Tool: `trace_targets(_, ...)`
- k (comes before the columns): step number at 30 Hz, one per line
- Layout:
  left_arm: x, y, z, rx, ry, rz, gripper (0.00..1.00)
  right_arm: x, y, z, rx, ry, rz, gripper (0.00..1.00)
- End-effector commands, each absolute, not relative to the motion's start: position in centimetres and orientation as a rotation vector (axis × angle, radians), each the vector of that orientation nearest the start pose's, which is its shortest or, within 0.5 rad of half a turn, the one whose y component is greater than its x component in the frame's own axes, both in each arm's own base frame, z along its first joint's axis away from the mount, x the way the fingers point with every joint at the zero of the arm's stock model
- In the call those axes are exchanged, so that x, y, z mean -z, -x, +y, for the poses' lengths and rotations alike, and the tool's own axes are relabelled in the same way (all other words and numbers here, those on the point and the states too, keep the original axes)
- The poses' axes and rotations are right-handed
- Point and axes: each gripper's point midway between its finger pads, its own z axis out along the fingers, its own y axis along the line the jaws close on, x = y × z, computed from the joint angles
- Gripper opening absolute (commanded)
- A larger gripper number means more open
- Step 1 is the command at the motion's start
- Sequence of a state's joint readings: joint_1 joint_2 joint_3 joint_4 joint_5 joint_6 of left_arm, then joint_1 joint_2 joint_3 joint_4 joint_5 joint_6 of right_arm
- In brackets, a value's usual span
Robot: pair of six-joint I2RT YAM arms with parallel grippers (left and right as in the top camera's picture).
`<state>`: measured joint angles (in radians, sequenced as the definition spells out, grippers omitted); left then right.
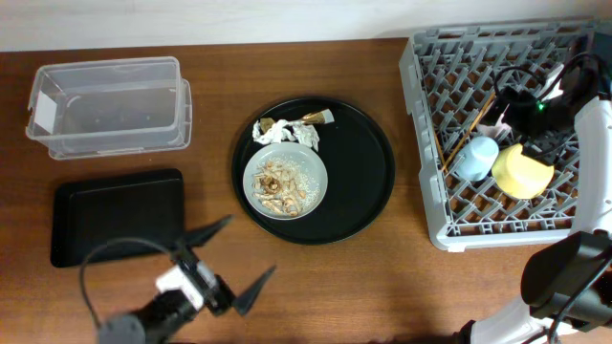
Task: Sort waste into correct bins and load items into the dishwasher rack
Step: 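Move the left gripper to the white plate on the black tray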
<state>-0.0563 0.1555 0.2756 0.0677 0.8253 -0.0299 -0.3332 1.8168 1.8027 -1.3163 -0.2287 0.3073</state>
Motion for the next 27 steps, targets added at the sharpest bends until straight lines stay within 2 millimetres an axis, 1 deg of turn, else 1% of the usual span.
trace_targets(1, -32.6, -19.6, -12.7, 0.460, -0.750, 1.367, 0.99, -19.7, -37.9, -9.1, -0.318, -0.865, 2.732, 0.98)
trace_targets(2, -33.4, -20.1, -12.7, 0.475, -0.750, 1.406, 0.99, -19.7, -37.9, -9.1, -0.318, -0.865, 2.732, 0.98)
trace_targets(4, -35.0, -20.0, -13.7, 0.563, -0.801, 1.433, 0.99, -19.7, -37.9, -9.1, -0.318, -0.865, 2.732, 0.98)
trace_targets(5, -35.4, -20.0, -14.2, 0.608, -0.827, 1.441, 0.99, -19.7, -37.9, -9.1, -0.318, -0.865, 2.732, 0.98)
trace_targets(7, -35.2, -20.3, -14.4, 0.647, -0.835, 1.475, 0.99, -19.7, -37.9, -9.1, -0.317, -0.865, 2.732, 0.98)
trace_targets(9, -35.4, -21.2, -14.5, 0.657, -0.818, 1.483, 0.99, -19.7, -37.9, -9.1, -0.318, -0.865, 2.732, 0.98)
trace_targets(12, -36.2, -23.0, -13.6, 0.664, -0.682, 1.565, 0.99, -19.7, -37.9, -9.1, -0.318, -0.865, 2.732, 0.98)
trace_targets(14, -36.9, -24.5, -12.6, 0.627, -0.589, 1.640, 0.99, -19.7, -37.9, -9.1, -0.318, -0.865, 2.732, 0.98)
trace_targets(16, -36.7, -26.5, -11.0, 0.532, -0.484, 1.785, 0.99, -19.7, -37.9, -9.1, -0.317, -0.865, 2.732, 0.98)
trace_targets(18, -35.9, -27.9, -9.8, 0.421, -0.426, 1.934, 0.99, -19.7, -37.9, -9.1, -0.318, -0.865, 2.732, 0.98)
trace_targets(19, -35.0, -28.5, -9.1, 0.336, -0.406, 2.053, 0.99, -19.7, -37.9, -9.1, -0.318, -0.865, 2.732, 0.98)
trace_targets(20, -34.3, -28.8, -9.0, 0.291, -0.405, 2.131, 0.99, -19.7, -37.9, -9.1, -0.318, -0.865, 2.732, 0.98)
trace_targets(21, -33.4, -28.9, -9.3, 0.261, -0.422, 2.220, 0.99, -19.7, -37.9, -9.1, -0.318, -0.865, 2.732, 0.98)
trace_targets(23, -32.2, -28.4, -11.9, 0.360, -0.524, 2.328, 0.99, -19.7, -37.9, -9.1, -0.318, -0.865, 2.732, 0.98)
trace_targets(24, -31.7, -28.2, -13.7, 0.449, -0.580, 2.352, 0.99, -19.7, -37.9, -9.1, -0.317, -0.865, 2.732, 0.99)
trace_targets(25, -31.3, -28.1, -14.9, 0.515, -0.617, 2.363, 0.99, -19.7, -37.9, -9.1, -0.318, -0.865, 2.732, 0.98)
trace_targets(26, -30.9, -28.5, -16.1, 0.572, -0.648, 2.362, 0.99, -19.7, -37.9, -9.1, -0.318, -0.865, 2.732, 0.98)
trace_targets(27, -30.5, -29.0, -16.7, 0.589, -0.660, 2.367, 0.99, -19.7, -37.9, -9.1, -0.318, -0.865, 2.732, 0.98)
